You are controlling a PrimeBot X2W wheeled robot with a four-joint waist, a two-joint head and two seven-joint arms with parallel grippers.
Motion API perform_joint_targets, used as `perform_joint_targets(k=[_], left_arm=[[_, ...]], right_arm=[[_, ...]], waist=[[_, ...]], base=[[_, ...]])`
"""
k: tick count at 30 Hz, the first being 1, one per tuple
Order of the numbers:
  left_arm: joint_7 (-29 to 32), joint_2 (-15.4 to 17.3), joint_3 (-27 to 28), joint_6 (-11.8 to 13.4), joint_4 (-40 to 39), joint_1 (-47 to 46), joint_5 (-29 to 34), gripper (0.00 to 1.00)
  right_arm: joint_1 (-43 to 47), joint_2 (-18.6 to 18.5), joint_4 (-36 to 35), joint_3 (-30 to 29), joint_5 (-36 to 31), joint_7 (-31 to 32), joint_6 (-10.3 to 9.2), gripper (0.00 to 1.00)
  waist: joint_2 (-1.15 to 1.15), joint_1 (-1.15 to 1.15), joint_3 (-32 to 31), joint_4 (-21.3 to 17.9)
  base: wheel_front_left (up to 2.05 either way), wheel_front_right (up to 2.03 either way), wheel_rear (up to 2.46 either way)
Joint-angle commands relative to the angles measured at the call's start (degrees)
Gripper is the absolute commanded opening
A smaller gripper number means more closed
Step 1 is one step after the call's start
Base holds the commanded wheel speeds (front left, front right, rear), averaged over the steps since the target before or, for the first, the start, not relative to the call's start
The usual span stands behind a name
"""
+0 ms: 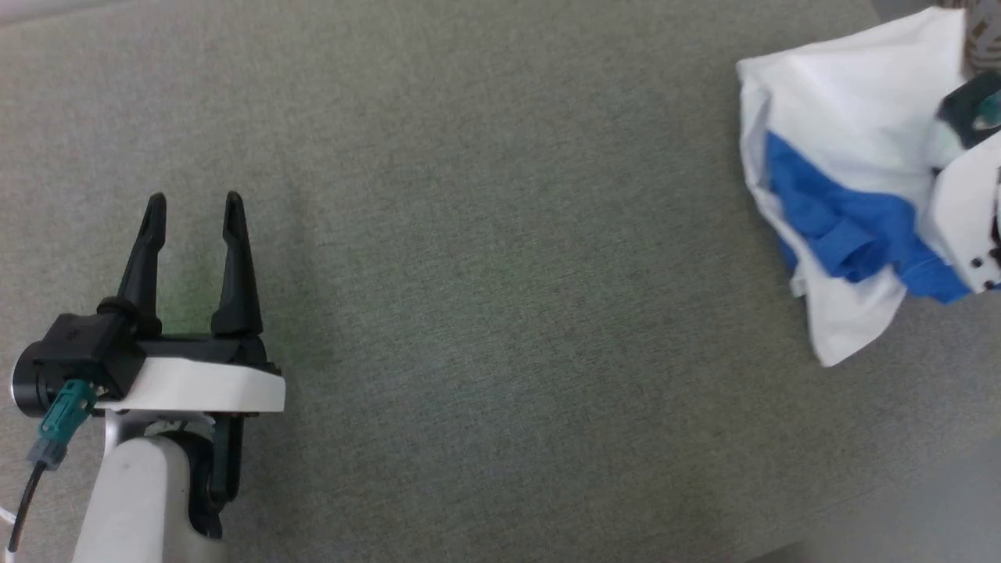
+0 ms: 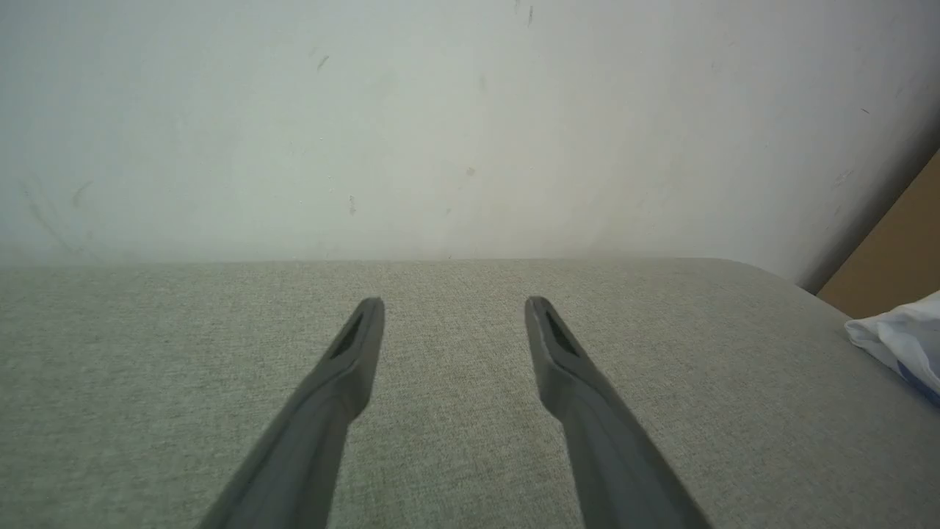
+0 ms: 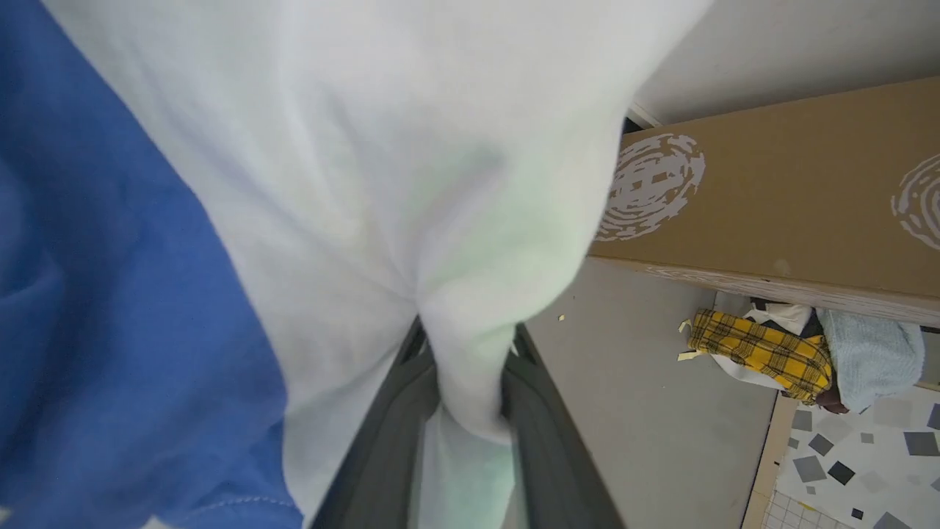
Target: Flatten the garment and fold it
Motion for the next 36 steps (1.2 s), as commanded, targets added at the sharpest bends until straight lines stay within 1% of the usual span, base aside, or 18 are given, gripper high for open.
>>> perform_joint_targets(k=[1, 6, 7, 8, 9, 13, 16, 20, 23, 27, 29, 31, 33, 34, 36], left_arm=[[0.5, 0.6, -0.2, 0.5, -0.7, -1.1, 0.5, 1.00], [1.0, 1.0, -0.4, 0.6, -1.2, -1.3, 0.4, 1.00], [1.0, 1.0, -0.4, 0.6, -1.2, -1.3, 0.4, 1.00], [1.0, 1.0, -0.5, 0.6, -1.2, -1.3, 0.3, 1.00], [1.0, 1.1, -0.4, 0.5, -1.1, -1.3, 0.2, 1.00], [0.5, 1.1, -0.5, 0.5, -0.1, -1.1, -0.1, 1.00], [-0.3, 0.6, -0.8, 0.4, 1.2, -0.7, -0.5, 1.00], [-1.5, -0.1, -1.0, 0.4, 3.1, -0.1, -1.1, 1.00], [-2.3, -0.7, -0.7, 0.8, 4.1, 0.5, -1.5, 1.00], [-3.0, -1.4, -0.4, 1.5, 5.1, 1.7, -1.8, 1.00], [-3.2, -1.7, -0.2, 1.9, 5.3, 2.2, -1.7, 1.00], [-3.5, -2.0, -0.1, 2.2, 5.5, 2.7, -1.9, 1.00], [-3.7, -2.4, 0.1, 2.6, 5.5, 3.1, -1.9, 1.00], [-3.7, -2.4, 0.1, 2.6, 5.5, 3.1, -1.9, 1.00], [-3.9, -2.7, 0.2, 2.9, 5.6, 3.5, -1.8, 1.00]], right_arm=[[-1.2, 0.1, 1.6, -1.0, -0.9, -0.7, -0.14, 0.00], [-2.0, 1.5, 7.2, -4.7, -2.5, -2.4, -0.14, 0.00], [-2.1, 1.9, 8.3, -5.7, -2.9, -2.8, -0.14, 0.02], [-2.2, 2.2, 9.2, -6.3, -3.5, -3.3, -0.14, 0.43], [-2.4, 2.5, 10.0, -7.1, -4.1, -4.0, -0.14, 1.00], [-2.6, 3.5, 12.7, -10.5, -5.3, -6.2, -0.14, 1.00], [-2.7, 3.8, 14.1, -13.9, -5.0, -8.0, -0.14, 1.00], [-3.2, 4.0, 13.1, -19.5, -4.1, -12.7, -0.14, 1.00], [-3.0, 5.3, 9.5, -22.9, -3.0, -16.4, -0.14, 1.00], [-0.6, 8.2, 2.1, -26.7, -1.5, -20.4, -0.14, 1.00], [1.6, 10.7, -2.1, -28.9, -0.3, -21.8, -0.14, 1.00], [4.1, 14.1, -6.6, -31.7, 1.3, -23.8, -0.14, 1.00], [7.1, 17.3, -11.4, -33.2, 1.9, -26.1, -0.14, 1.00], [7.1, 17.3, -11.4, -33.2, 1.9, -26.1, -0.14, 1.00], [10.3, 20.7, -15.4, -34.9, 2.5, -27.9, -0.14, 1.00]], waist=[[0.00, -0.02, 2.3, 0.8], [0.00, -0.02, 3.0, 1.9], [0.00, -0.02, 3.0, 2.1], [0.00, -0.02, 2.9, 2.2], [0.00, -0.02, 2.9, 2.4], [0.00, -0.02, 1.6, 2.8], [0.00, -0.02, -0.8, 3.3], [0.00, -0.02, -5.1, 4.5], [0.00, -0.02, -8.6, 5.6], [0.00, -0.02, -12.9, 7.5], [0.00, -0.02, -14.7, 8.5], [0.00, -0.02, -16.3, 9.5], [0.00, -0.02, -17.7, 10.6], [0.00, -0.02, -17.7, 10.6], [0.00, -0.02, -19.1, 11.7]], base=[[0.00, 0.00, 0.00], [0.00, 0.00, 0.00], [0.00, 0.00, 0.00], [0.00, 0.00, 0.00], [0.00, 0.00, 0.00], [0.00, 0.00, 0.00], [0.00, 0.00, 0.00], [0.00, 0.00, 0.00], [0.00, 0.00, 0.00], [0.00, 0.00, 0.00], [0.00, 0.00, 0.00], [0.00, 0.00, 0.00], [0.00, 0.00, 0.00], [0.00, 0.00, 0.00], [0.00, 0.00, 0.00]])
